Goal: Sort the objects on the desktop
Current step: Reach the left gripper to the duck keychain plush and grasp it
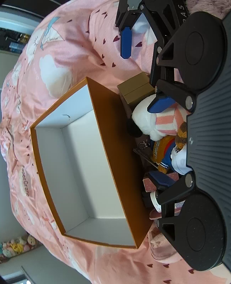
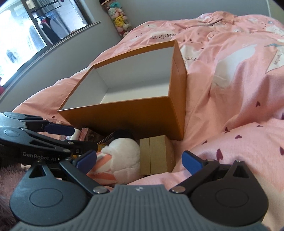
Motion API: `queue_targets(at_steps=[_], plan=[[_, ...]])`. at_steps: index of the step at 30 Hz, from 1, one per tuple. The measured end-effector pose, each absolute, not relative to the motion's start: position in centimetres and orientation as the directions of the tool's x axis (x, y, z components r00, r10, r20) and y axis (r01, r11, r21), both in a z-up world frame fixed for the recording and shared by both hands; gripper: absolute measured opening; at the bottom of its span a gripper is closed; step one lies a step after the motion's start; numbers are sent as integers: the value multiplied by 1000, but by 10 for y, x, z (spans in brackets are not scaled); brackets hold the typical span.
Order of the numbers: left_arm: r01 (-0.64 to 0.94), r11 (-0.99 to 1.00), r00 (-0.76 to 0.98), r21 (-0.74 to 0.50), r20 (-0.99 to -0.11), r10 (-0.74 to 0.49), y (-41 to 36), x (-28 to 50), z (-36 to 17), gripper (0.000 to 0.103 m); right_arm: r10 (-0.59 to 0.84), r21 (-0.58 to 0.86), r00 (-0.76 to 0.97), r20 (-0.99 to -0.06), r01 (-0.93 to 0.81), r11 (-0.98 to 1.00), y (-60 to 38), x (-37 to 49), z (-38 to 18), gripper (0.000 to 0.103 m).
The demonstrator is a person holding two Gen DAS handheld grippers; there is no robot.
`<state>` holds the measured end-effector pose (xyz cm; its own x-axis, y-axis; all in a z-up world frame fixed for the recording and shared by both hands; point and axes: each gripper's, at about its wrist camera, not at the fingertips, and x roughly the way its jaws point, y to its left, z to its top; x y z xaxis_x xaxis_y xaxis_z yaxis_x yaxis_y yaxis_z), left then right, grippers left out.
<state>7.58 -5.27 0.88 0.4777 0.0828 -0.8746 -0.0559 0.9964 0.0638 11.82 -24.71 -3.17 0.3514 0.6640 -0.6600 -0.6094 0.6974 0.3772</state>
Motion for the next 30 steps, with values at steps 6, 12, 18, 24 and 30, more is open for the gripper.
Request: queue_targets(at_steps=[6, 12, 18, 24, 30], plan=[[28, 999, 544, 35, -839, 14, -43, 66, 13, 85, 592, 311, 440, -675, -557, 770, -242, 101, -20, 102], [24, 1000, 621, -7, -783, -21, -19, 48, 22, 85, 549, 250, 484, -682, -550, 797, -227, 79, -12, 102], [-22, 998, 638, -53, -769, -27, 3, 31, 23, 85, 534, 201, 481, -695, -583, 787, -213, 64, -3, 102], [-54, 997, 612, -48, -791, -5, 7, 19, 18, 85, 523, 186, 491, -697, -581, 793, -210, 56, 5, 102], [-51, 996, 614, -67, -789, -21, 9, 9, 18, 85, 495, 130, 513, -701, -591, 796, -203, 47, 10, 102]])
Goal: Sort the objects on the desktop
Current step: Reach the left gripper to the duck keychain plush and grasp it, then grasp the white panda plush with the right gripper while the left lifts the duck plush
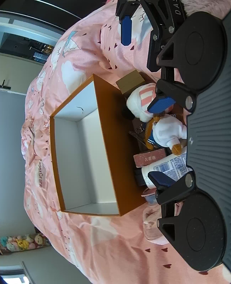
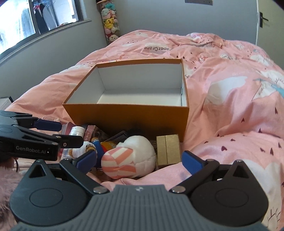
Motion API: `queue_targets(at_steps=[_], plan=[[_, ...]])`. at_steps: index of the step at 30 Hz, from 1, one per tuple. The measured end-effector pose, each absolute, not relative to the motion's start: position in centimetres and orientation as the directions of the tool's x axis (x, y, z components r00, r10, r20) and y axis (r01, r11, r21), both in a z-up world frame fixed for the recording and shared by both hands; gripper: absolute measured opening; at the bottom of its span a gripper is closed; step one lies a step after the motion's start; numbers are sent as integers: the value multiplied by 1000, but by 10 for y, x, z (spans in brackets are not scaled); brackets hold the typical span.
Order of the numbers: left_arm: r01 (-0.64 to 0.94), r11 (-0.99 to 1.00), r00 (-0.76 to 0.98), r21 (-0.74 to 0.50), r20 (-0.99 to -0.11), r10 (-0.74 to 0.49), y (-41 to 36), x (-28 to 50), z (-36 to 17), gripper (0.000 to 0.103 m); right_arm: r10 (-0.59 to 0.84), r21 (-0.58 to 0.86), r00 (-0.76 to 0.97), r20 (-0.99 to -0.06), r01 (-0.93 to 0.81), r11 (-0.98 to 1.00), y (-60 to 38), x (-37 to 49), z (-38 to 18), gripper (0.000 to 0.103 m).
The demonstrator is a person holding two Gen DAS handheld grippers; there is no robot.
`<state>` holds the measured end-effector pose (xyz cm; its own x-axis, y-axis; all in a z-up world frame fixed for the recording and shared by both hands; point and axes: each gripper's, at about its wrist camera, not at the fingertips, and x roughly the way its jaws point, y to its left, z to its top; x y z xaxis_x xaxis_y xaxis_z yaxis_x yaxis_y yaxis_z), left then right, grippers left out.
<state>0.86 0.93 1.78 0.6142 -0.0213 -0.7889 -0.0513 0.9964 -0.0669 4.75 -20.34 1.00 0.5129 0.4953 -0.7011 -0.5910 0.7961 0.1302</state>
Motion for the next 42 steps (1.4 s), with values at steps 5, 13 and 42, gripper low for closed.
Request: queue_targets(at_steps=[5, 13, 42], plan=[[-63, 995, 604, -74, -797, -21, 12, 5, 16, 85, 496, 159, 481, -723, -583, 797, -200, 51, 9, 102], [-56, 990, 600, -128, -797, -69, 24, 6, 19, 85, 495, 155, 448, -745, -605, 781, -191, 61, 13, 102], [212, 971, 336, -110, -925, -179, 2, 54, -17, 66, 510, 461, 155, -846, -270, 845, -173, 119, -55, 82]])
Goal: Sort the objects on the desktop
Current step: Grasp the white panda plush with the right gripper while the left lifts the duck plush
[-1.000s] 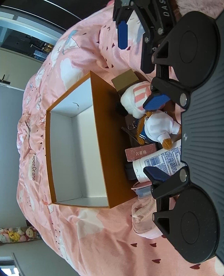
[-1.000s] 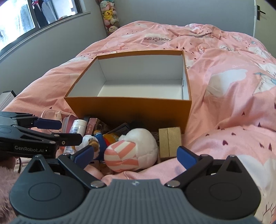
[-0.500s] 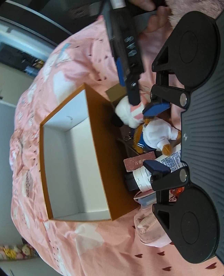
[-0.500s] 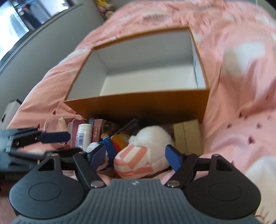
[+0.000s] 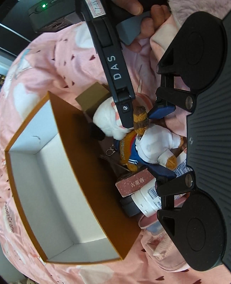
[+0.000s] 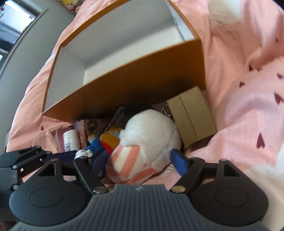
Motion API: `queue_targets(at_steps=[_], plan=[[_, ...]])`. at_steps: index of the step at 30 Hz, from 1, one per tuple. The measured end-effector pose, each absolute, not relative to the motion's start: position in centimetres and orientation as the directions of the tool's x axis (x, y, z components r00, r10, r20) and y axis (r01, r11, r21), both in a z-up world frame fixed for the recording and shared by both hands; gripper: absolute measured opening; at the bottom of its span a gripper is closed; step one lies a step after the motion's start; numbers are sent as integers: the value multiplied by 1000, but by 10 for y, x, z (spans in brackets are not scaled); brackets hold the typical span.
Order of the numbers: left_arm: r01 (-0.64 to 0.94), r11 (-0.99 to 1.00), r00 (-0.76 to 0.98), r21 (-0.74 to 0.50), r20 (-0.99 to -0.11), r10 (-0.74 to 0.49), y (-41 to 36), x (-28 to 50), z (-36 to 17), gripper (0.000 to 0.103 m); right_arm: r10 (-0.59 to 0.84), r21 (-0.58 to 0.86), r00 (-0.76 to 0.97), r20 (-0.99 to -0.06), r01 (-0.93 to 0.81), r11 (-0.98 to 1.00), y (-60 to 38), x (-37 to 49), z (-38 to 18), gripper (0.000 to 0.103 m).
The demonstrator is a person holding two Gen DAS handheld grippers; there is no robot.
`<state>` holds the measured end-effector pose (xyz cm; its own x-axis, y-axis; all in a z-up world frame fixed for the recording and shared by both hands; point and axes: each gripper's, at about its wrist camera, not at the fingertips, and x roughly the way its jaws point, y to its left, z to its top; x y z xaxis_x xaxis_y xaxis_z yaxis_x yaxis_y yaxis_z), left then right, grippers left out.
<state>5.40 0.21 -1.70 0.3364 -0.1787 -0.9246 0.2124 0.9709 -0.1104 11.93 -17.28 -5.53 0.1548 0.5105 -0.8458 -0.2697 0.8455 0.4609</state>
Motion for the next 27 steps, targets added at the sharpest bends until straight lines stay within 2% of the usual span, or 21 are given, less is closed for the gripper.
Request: queue_targets(at_steps=[4, 13, 17, 27], plan=[[219, 972, 312, -82, -938, -149, -1, 56, -22, 58, 516, 475, 179, -837, -228, 850, -179, 108, -63, 83], [188, 982, 326, -25, -941, -86, -12, 56, -26, 56, 532, 479, 178, -828, -269, 836, -182, 94, -69, 83], [168, 986, 352, -15, -933, -74, -12, 51, -28, 53, 559, 505, 191, -807, -267, 821, -188, 87, -64, 73], [71, 993, 413, -94, -903, -115, 2, 35, -19, 46, 620, 537, 232, -750, -334, 775, -202, 60, -30, 68]])
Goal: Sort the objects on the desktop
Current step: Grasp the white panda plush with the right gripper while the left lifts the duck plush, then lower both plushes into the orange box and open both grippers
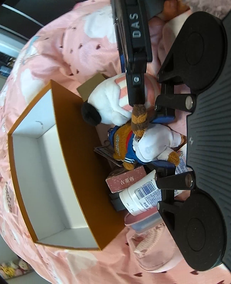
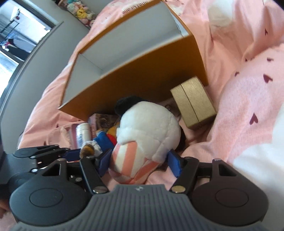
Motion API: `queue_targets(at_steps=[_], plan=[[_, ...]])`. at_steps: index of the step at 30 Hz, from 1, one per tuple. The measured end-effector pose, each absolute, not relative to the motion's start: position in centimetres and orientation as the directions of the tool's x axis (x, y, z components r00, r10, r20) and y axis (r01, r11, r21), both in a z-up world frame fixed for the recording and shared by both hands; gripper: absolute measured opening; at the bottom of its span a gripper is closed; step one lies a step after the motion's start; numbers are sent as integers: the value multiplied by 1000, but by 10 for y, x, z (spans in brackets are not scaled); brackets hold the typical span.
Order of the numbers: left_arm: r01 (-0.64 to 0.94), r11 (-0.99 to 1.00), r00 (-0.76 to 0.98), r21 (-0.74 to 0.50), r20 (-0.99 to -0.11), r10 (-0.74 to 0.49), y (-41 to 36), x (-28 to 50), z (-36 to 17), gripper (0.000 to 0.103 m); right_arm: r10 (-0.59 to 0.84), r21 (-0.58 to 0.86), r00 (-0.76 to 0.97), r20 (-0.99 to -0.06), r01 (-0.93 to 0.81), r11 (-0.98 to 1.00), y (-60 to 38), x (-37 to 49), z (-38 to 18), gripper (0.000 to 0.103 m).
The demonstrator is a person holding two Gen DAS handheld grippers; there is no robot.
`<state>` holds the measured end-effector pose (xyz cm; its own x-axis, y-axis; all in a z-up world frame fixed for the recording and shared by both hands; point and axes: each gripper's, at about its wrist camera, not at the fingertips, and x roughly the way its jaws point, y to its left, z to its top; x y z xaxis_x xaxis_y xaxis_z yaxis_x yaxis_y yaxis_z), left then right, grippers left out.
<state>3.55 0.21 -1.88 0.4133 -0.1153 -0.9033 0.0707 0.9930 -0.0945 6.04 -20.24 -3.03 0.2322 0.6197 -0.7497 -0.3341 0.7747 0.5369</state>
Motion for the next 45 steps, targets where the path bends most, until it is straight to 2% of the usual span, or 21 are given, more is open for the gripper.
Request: queue_targets(at_steps=[14, 19, 25, 30, 34, 39, 45], plan=[[-18, 971, 574, -237, -798, -184, 37, 27, 49, 45, 755, 627, 282, -592, -427, 651, -215, 62, 30, 68], [-47, 962, 655, -269, -735, -174, 51, 29, 73, 45, 788, 632, 313, -530, -472, 614, -216, 72, 46, 68], [-63, 967, 743, -249, -659, -121, 63, 36, 101, 45, 792, 597, 355, -497, -522, 609, -213, 98, 70, 68], [-98, 969, 799, -226, -599, -59, 78, 52, 115, 45, 795, 551, 359, -489, -579, 601, -196, 124, 80, 69], [-146, 963, 813, -226, -582, -13, 92, 73, 106, 45, 799, 532, 330, -502, -611, 586, -175, 151, 77, 69], [-170, 967, 792, -191, -610, 19, 96, 98, 71, 45, 793, 525, 289, -536, -622, 581, -145, 181, 60, 69], [-143, 986, 735, -84, -676, 49, 93, 118, 26, 45, 742, 523, 172, -648, -608, 598, -113, 210, 15, 69]])
